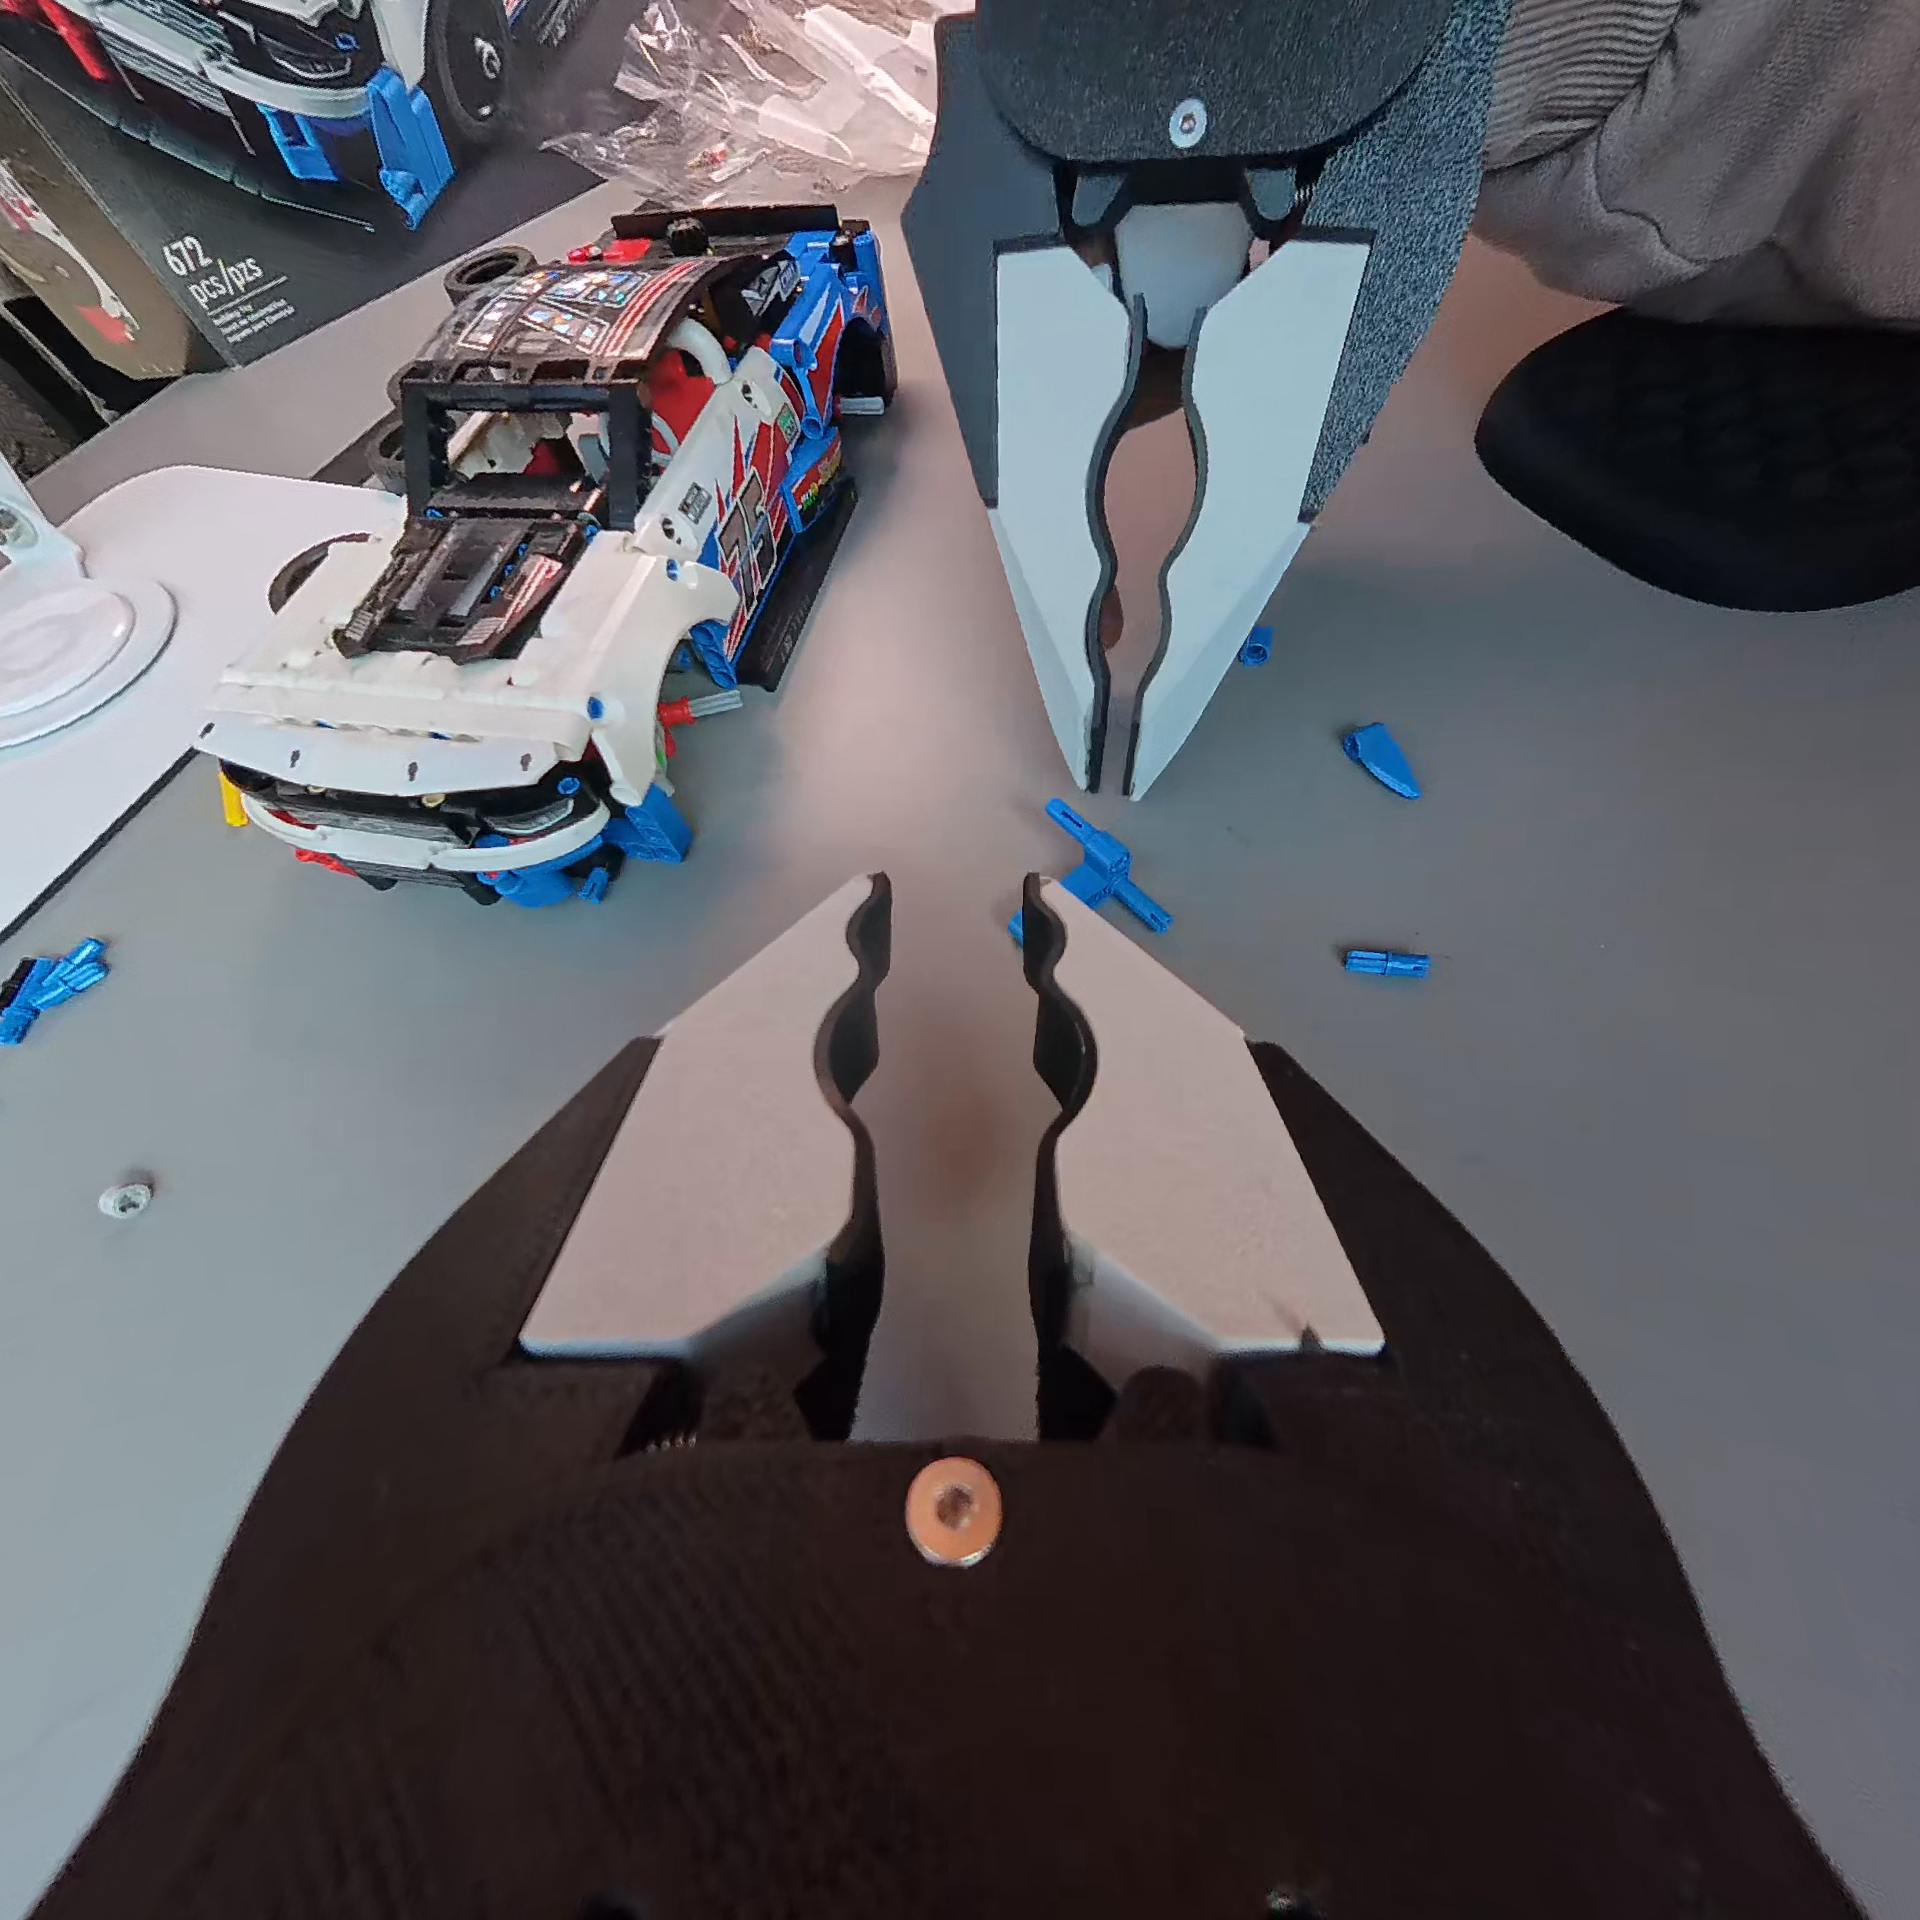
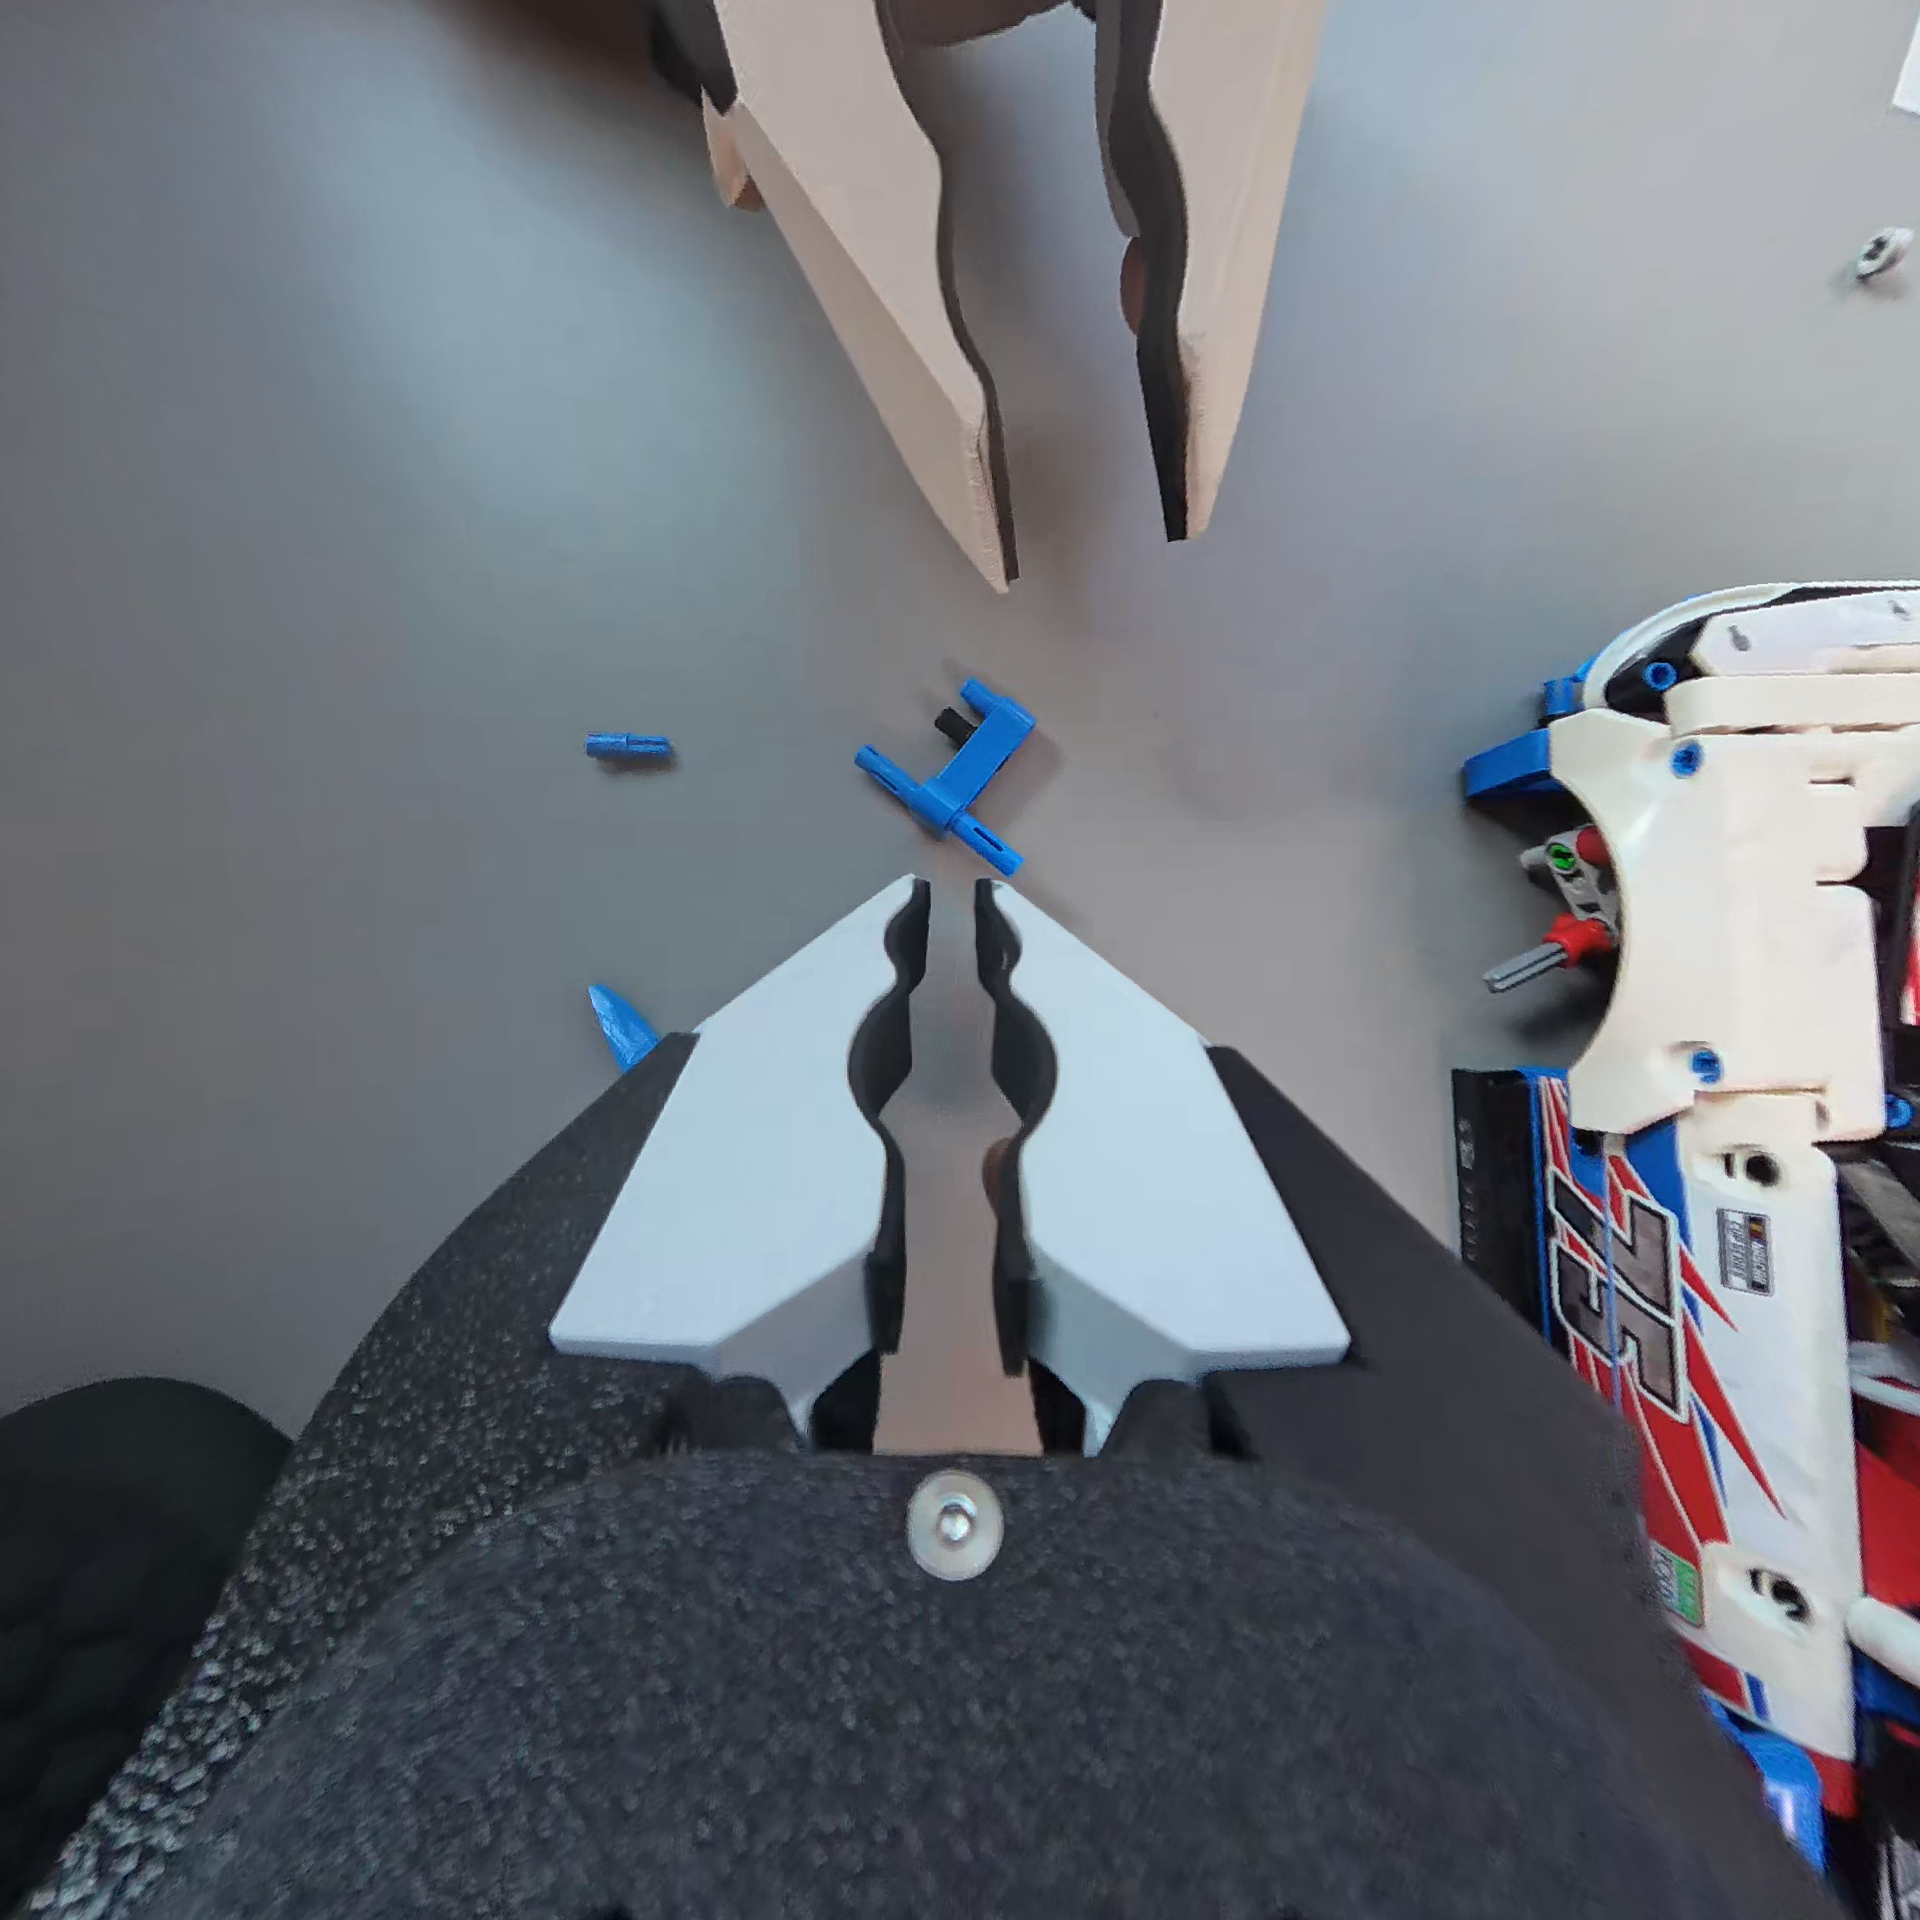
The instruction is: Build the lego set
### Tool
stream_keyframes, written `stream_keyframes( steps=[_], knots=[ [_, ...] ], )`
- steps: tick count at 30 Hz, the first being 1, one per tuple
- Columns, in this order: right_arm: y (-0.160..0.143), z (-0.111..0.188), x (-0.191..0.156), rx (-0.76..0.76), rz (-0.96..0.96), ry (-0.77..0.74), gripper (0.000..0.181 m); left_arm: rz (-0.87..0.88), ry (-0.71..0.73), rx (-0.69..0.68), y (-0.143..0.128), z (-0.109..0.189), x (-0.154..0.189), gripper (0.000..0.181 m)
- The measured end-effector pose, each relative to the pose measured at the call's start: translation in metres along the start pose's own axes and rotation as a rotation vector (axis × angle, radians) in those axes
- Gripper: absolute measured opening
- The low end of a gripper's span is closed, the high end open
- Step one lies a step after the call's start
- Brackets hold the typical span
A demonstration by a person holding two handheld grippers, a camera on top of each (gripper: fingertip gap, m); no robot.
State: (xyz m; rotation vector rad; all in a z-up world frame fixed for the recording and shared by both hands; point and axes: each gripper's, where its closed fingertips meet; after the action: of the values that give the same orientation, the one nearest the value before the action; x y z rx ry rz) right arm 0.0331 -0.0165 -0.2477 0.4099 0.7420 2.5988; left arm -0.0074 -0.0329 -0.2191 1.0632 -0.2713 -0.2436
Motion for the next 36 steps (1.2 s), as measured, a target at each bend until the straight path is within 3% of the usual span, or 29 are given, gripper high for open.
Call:
stream_keyframes(
  steps=[6, 9, 13, 20, 27, 36],
  knots=[
    [0.012, -0.002, 0.003, -0.003, -0.063, -0.089, 0.043, 0.001, 0.005, -0.001, 0.0, 0.0, -0.001, 0.023],
    [0.012, -0.009, 0.002, -0.026, -0.103, -0.088, 0.05, -0.007, 0.009, -0.006, -0.001, -0.001, 0.0, 0.022],
    [0.005, -0.018, 0.001, -0.077, -0.096, -0.081, 0.04, -0.008, 0.017, -0.004, -0.001, 0.0, -0.002, 0.022],
    [0.002, -0.017, 0.0, -0.06, -0.075, -0.074, 0.002, -0.011, 0.015, -0.007, -0.001, -0.001, -0.002, 0.022],
    [0.003, -0.012, 0.005, 0.001, -0.096, -0.09, 0.002, -0.011, 0.01, -0.009, -0.001, -0.001, -0.001, 0.022],
    [0.038, 0.014, 0.004, 0.288, -0.073, -0.086, 0.002, 0.024, -0.061, 0.064, 0.011, 0.006, 0.006, 0.024]
  ],
)
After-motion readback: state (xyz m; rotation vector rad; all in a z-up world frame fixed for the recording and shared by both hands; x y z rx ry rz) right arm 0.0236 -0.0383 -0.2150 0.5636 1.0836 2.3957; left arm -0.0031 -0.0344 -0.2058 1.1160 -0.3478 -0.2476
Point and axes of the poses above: each gripper's, where its closed fingertips meet, z back along the fingers, y out of its top, x = y × z across the jaws, and after that the axes turned 14 degrees about z, right-handed
